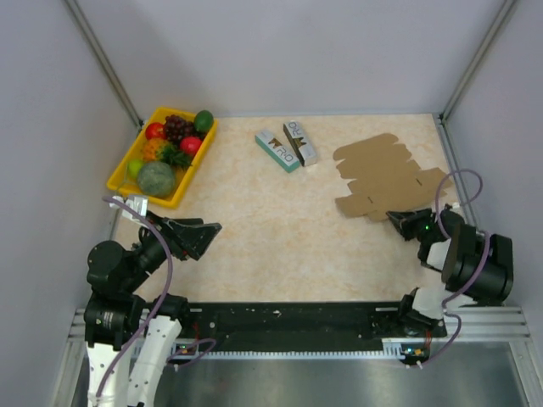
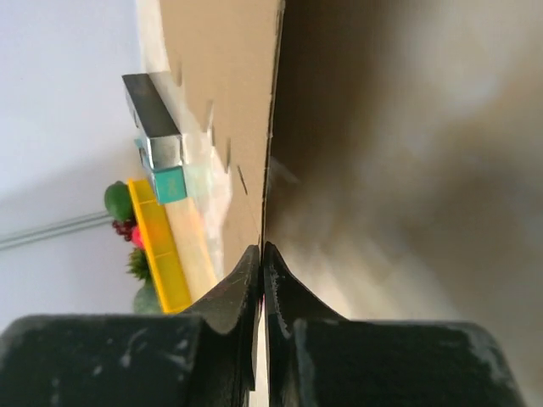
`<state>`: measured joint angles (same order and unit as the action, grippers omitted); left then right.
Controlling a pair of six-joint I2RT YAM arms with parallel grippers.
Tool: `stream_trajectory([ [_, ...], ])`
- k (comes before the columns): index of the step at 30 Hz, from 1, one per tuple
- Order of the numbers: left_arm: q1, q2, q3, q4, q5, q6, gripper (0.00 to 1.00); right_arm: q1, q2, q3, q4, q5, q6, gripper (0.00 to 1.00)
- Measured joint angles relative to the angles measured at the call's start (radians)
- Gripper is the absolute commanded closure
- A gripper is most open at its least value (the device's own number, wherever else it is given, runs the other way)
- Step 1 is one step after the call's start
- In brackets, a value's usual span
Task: Fold the paper box
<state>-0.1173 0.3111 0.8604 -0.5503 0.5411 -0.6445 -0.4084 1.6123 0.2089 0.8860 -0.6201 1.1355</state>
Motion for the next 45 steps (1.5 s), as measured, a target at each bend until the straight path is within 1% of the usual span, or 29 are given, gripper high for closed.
stream_trajectory([
  [2, 0.000, 0.001, 0.000, 0.001, 0.002, 0.000, 0.16, 0.000, -0.149, 0.060, -0.209, 0.032, -0.079, 1.00],
  [3, 0.000, 0.002, 0.000, 0.001, 0.002, 0.000, 0.16, 0.001, -0.238, 0.109, -0.339, 0.065, -0.132, 1.00],
  [4, 0.000, 0.002, 0.000, 0.002, 0.002, 0.000, 0.16, 0.000, -0.308, 0.150, -0.428, 0.090, -0.176, 1.00],
  [6, 0.000, 0.003, 0.000, 0.003, 0.003, 0.000, 0.16, 0.001, -0.451, 0.289, -0.672, 0.165, -0.290, 1.00],
  [7, 0.000, 0.006, 0.000, 0.005, 0.005, 0.000, 0.16, 0.000, -0.484, 0.359, -0.756, 0.187, -0.334, 1.00],
  [9, 0.000, 0.011, 0.000, 0.011, 0.008, -0.002, 0.16, 0.009, -0.521, 0.555, -0.957, 0.240, -0.447, 1.00],
  [10, 0.000, 0.013, 0.000, 0.016, 0.013, -0.004, 0.16, 0.024, -0.519, 0.659, -1.048, 0.271, -0.501, 1.00],
  [11, 0.000, 0.015, 0.000, 0.019, 0.015, -0.005, 0.16, 0.042, -0.513, 0.734, -1.104, 0.294, -0.537, 1.00],
  [12, 0.000, 0.017, 0.000, 0.023, 0.020, -0.005, 0.16, 0.080, -0.504, 0.824, -1.178, 0.334, -0.583, 1.00],
  [15, 0.000, 0.019, 0.000, 0.023, 0.024, -0.004, 0.16, 0.287, -0.462, 1.046, -1.361, 0.445, -0.687, 1.00],
  [21, 0.000, 0.011, 0.042, -0.036, 0.013, 0.047, 0.15, 0.795, -0.298, 1.453, -1.720, 0.631, -0.847, 1.00],
  [24, 0.000, -0.004, 0.096, -0.085, -0.013, 0.103, 0.14, 1.016, -0.251, 1.574, -1.829, 0.674, -0.920, 1.00],
  [25, 0.000, -0.010, 0.117, -0.100, -0.025, 0.126, 0.12, 1.081, -0.247, 1.597, -1.863, 0.663, -0.950, 1.00],
  [27, 0.000, -0.023, 0.149, -0.119, -0.047, 0.170, 0.10, 1.152, -0.250, 1.604, -1.907, 0.618, -1.004, 1.00],
  [30, 0.000, -0.031, 0.166, -0.123, -0.059, 0.212, 0.06, 1.179, -0.270, 1.557, -1.953, 0.522, -1.097, 1.00],
  [32, 0.000, -0.014, 0.167, -0.117, -0.021, 0.230, 0.06, 1.179, -0.284, 1.495, -1.983, 0.459, -1.156, 1.00],
  [34, 0.000, 0.041, 0.169, -0.089, 0.039, 0.241, 0.08, 1.179, -0.286, 1.431, -1.999, 0.398, -1.217, 1.00],
  [37, 0.000, 0.178, 0.178, -0.042, 0.111, 0.264, 0.08, 1.179, -0.285, 1.369, -2.014, 0.309, -1.290, 1.00],
  [40, 0.000, 0.291, 0.179, 0.000, 0.170, 0.301, 0.09, 1.179, -0.285, 1.352, -2.016, 0.205, -1.347, 1.00],
  [41, 0.000, 0.336, 0.187, 0.003, 0.193, 0.335, 0.09, 1.179, -0.286, 1.347, -2.013, 0.174, -1.361, 1.00],
  [42, 0.000, 0.344, 0.190, 0.005, 0.199, 0.342, 0.10, 1.179, -0.289, 1.339, -2.009, 0.143, -1.373, 1.00],
  [45, 0.000, 0.411, 0.232, -0.008, 0.219, 0.429, 0.11, 1.179, -0.297, 1.305, -2.009, 0.078, -1.400, 1.00],
])
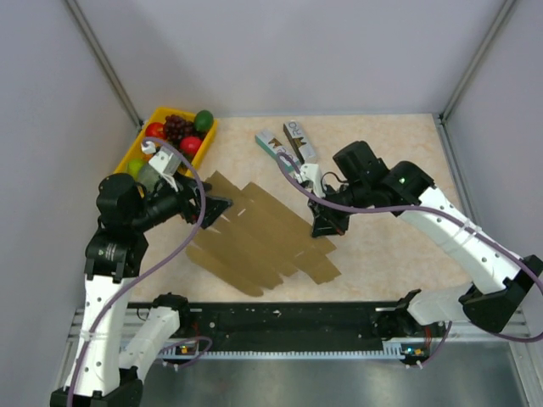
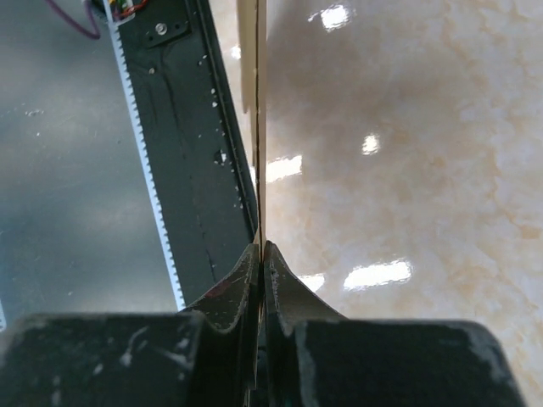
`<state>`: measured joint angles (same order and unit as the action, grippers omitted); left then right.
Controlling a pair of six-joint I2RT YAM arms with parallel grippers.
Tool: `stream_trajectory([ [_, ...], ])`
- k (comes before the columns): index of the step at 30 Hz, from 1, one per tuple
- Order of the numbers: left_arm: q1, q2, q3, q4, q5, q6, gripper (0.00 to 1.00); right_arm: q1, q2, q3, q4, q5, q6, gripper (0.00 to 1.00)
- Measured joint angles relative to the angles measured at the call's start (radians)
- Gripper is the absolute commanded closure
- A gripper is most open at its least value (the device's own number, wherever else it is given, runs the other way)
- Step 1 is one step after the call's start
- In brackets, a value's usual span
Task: Fold the paper box
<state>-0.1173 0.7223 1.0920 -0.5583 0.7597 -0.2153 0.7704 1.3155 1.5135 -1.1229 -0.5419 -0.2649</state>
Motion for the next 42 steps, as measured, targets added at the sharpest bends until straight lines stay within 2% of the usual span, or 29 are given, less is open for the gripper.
stream_trajectory([
  [6, 0.000, 0.037, 0.049, 0.010, -0.084, 0.104, 0.09, 0.000, -0.019, -0.028, -0.006, -0.043, -0.029, 1.00],
  [8, 0.000, 0.032, 0.063, 0.020, -0.080, 0.116, 0.16, 0.000, -0.033, -0.027, -0.006, -0.047, -0.033, 1.00],
  [10, 0.000, 0.035, 0.093, 0.029, -0.037, 0.121, 0.28, 0.000, -0.045, -0.027, -0.006, -0.048, -0.039, 1.00],
  [11, 0.000, 0.043, 0.108, 0.032, -0.010, 0.120, 0.30, 0.000, -0.049, -0.027, -0.006, -0.048, -0.039, 1.00],
  [14, -0.001, 0.073, 0.171, 0.053, 0.105, 0.113, 0.32, 0.000, -0.050, -0.024, -0.006, -0.046, -0.039, 1.00],
  [19, -0.008, 0.079, 0.166, 0.110, 0.174, 0.075, 0.29, 0.000, -0.023, 0.015, -0.014, -0.048, -0.037, 1.00],
  [21, -0.018, 0.087, 0.167, 0.118, 0.211, 0.073, 0.33, 0.000, -0.010, 0.028, -0.014, -0.055, -0.037, 1.00],
  [26, -0.077, 0.180, 0.230, 0.084, 0.291, 0.125, 0.35, 0.000, 0.000, 0.033, -0.019, -0.067, -0.038, 1.00],
  [30, -0.166, 0.248, 0.239, 0.038, 0.267, 0.192, 0.45, 0.000, 0.000, 0.033, -0.024, -0.076, -0.039, 1.00],
  [33, -0.225, 0.301, 0.265, -0.013, 0.230, 0.241, 0.57, 0.000, 0.000, 0.034, -0.026, -0.085, -0.039, 1.00],
  [36, -0.259, 0.330, 0.276, -0.048, 0.196, 0.281, 0.85, 0.000, 0.000, 0.035, -0.027, -0.089, -0.039, 1.00],
  [38, -0.270, 0.332, 0.276, -0.059, 0.174, 0.300, 0.99, 0.000, 0.000, 0.041, -0.029, -0.089, -0.039, 0.94],
  [42, -0.303, 0.309, 0.270, -0.062, 0.117, 0.333, 1.00, 0.000, 0.000, 0.047, -0.008, -0.065, -0.005, 0.77],
])
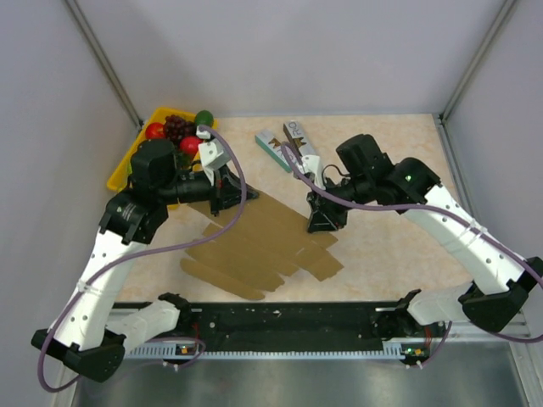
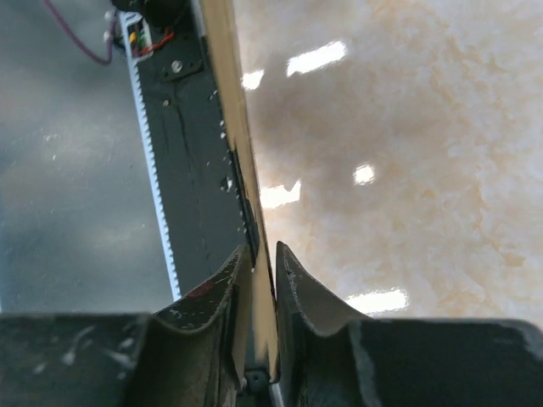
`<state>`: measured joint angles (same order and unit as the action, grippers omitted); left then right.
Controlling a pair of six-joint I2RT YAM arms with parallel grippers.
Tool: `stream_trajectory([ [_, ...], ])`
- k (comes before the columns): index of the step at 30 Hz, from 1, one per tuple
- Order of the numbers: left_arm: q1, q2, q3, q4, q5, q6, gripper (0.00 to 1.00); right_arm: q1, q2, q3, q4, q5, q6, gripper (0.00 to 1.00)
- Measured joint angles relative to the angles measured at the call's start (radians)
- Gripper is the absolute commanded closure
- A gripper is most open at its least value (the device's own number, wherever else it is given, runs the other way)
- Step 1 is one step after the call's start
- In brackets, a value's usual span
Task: Fold the paper box
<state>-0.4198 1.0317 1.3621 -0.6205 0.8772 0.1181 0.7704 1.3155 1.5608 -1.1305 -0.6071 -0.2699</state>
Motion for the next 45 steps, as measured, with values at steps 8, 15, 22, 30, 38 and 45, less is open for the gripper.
stream_trajectory([
  [8, -0.021, -0.059, -0.026, 0.021, -0.019, 0.016, 1.00, 0.000, 0.039, 0.052, 0.142, 0.031, 0.095, 0.73],
  [15, -0.026, -0.059, -0.039, 0.031, -0.034, 0.016, 1.00, 0.004, 0.106, 0.099, 0.236, -0.068, 0.139, 0.77],
  [22, -0.026, -0.072, -0.068, 0.080, -0.085, -0.056, 0.66, 0.020, 0.116, 0.084, 0.308, -0.122, 0.167, 1.00],
  [30, -0.009, -0.098, -0.049, 0.080, -0.121, -0.223, 0.45, 0.027, 0.024, -0.067, 0.375, -0.116, 0.148, 1.00],
  [38, 0.034, -0.060, 0.156, -0.056, -0.195, -0.139, 0.72, 0.028, -0.046, -0.087, 0.383, -0.135, 0.101, 1.00],
  [45, 0.034, 0.002, 0.167, -0.139, -0.113, 0.026, 0.70, 0.028, -0.047, -0.085, 0.380, -0.146, 0.089, 1.00],
])
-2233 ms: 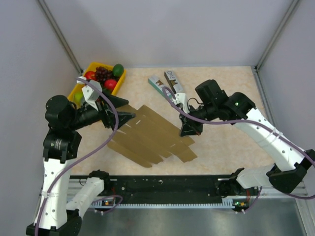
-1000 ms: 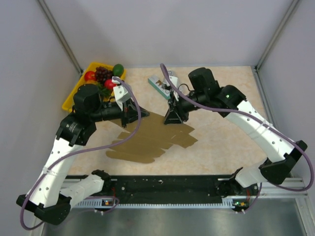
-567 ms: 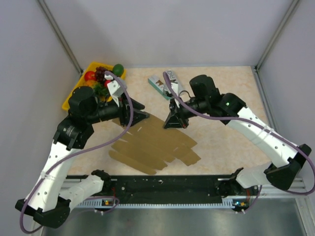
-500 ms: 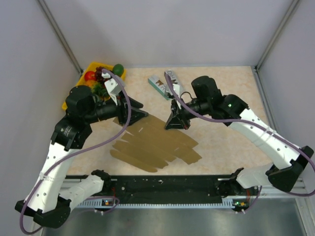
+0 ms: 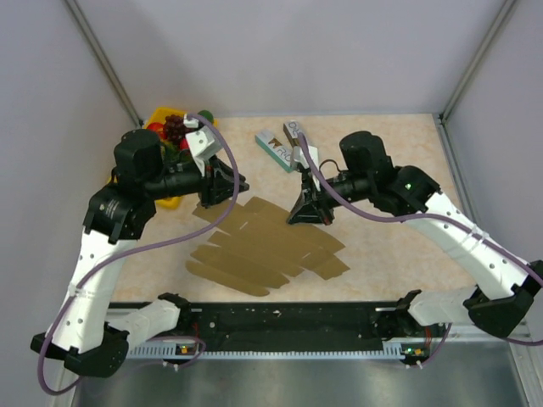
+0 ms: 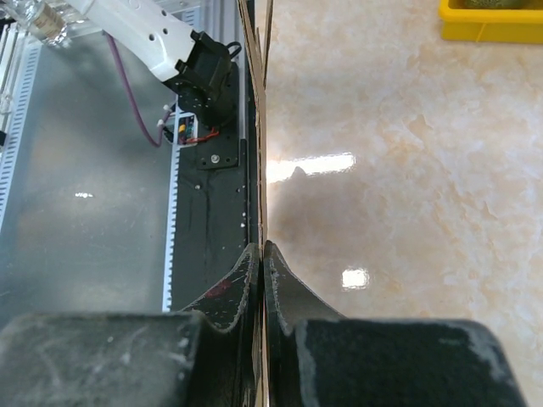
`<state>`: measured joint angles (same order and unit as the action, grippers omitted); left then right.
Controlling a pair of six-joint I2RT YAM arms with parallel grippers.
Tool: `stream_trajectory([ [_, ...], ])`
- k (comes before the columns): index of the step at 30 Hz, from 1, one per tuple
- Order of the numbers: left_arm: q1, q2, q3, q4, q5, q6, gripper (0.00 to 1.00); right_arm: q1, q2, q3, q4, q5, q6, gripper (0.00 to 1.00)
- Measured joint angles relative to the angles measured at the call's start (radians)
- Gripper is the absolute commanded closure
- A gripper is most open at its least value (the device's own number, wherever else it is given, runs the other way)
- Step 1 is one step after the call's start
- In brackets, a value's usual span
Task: Fold the paper box
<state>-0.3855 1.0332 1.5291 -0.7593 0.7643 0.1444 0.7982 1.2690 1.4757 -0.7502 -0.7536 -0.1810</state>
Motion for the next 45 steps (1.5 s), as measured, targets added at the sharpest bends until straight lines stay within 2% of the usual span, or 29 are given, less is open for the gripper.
stream_trajectory([
  [15, -0.040, 0.037, -0.009, -0.082, 0.245, 0.143, 0.64, 0.000, 0.013, 0.051, -0.050, -0.027, -0.015, 1.00],
  [24, -0.125, 0.069, -0.009, -0.083, 0.221, 0.146, 0.64, 0.000, 0.056, 0.098, -0.073, -0.022, -0.027, 1.00],
  [27, -0.129, 0.080, -0.009, -0.078, 0.183, 0.146, 0.69, -0.001, 0.064, 0.113, -0.092, -0.005, -0.034, 1.00],
  [33, -0.130, 0.096, -0.003, -0.053, 0.146, 0.147, 0.72, -0.002, 0.083, 0.151, -0.122, 0.026, -0.060, 1.00],
  [39, -0.129, 0.156, 0.034, -0.051, 0.120, 0.156, 0.60, -0.016, 0.116, 0.201, -0.157, 0.071, -0.119, 1.00],
  [42, -0.129, 0.179, 0.039, -0.018, 0.068, 0.140, 0.49, -0.040, 0.149, 0.248, -0.156, 0.075, -0.160, 1.00],
  [45, -0.071, 0.194, 0.042, 0.056, 0.066, 0.074, 0.45, -0.082, 0.182, 0.291, -0.156, 0.066, -0.202, 1.00],
])
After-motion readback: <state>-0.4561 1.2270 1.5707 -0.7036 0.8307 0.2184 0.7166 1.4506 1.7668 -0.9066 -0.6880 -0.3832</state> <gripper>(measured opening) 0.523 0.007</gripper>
